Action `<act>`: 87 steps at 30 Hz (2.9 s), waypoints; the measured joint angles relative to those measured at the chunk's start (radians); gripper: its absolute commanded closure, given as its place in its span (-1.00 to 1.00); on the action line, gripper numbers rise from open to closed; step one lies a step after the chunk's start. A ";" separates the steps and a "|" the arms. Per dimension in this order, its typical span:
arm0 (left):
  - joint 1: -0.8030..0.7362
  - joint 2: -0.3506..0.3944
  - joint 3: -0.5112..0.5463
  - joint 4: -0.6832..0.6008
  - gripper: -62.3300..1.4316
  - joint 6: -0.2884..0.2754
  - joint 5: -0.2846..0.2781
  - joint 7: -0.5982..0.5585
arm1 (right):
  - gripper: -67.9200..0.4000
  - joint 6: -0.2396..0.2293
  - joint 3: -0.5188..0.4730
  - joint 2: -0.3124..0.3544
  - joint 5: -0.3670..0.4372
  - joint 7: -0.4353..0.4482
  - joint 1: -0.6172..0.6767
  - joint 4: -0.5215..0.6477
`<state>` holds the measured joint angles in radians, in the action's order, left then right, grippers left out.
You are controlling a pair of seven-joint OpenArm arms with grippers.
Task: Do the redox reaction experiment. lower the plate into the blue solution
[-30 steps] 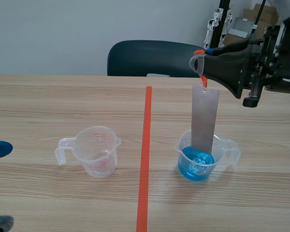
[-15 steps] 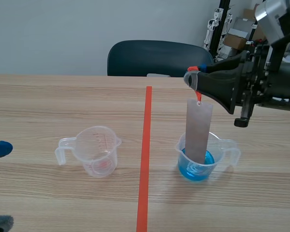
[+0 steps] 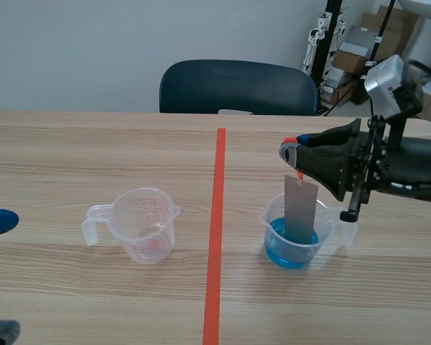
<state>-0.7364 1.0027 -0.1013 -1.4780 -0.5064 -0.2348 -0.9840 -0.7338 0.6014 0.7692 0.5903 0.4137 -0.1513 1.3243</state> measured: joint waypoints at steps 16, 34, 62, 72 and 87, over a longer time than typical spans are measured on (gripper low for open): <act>0.000 0.000 0.000 0.000 -1.00 0.000 0.000 0.000 | 1.00 0.000 -0.006 -0.027 -0.022 0.041 0.035 -0.012; 0.000 0.000 0.000 0.000 -1.00 0.000 0.000 0.000 | 1.00 0.000 -0.006 -0.027 -0.014 0.038 0.035 -0.011; 0.000 0.000 0.000 0.000 -1.00 0.000 0.000 0.000 | 1.00 0.000 -0.006 -0.027 -0.014 0.042 0.035 -0.011; 0.000 0.000 0.000 0.000 -1.00 0.000 0.000 0.000 | 1.00 0.000 -0.006 -0.027 -0.014 0.042 0.035 -0.011; 0.000 0.000 0.000 0.000 -1.00 0.000 0.000 0.000 | 1.00 0.000 -0.006 -0.027 -0.014 0.042 0.035 -0.011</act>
<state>-0.7364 1.0027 -0.1013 -1.4780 -0.5064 -0.2348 -0.9840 -0.7341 0.5949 0.7425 0.5762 0.4557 -0.1158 1.3128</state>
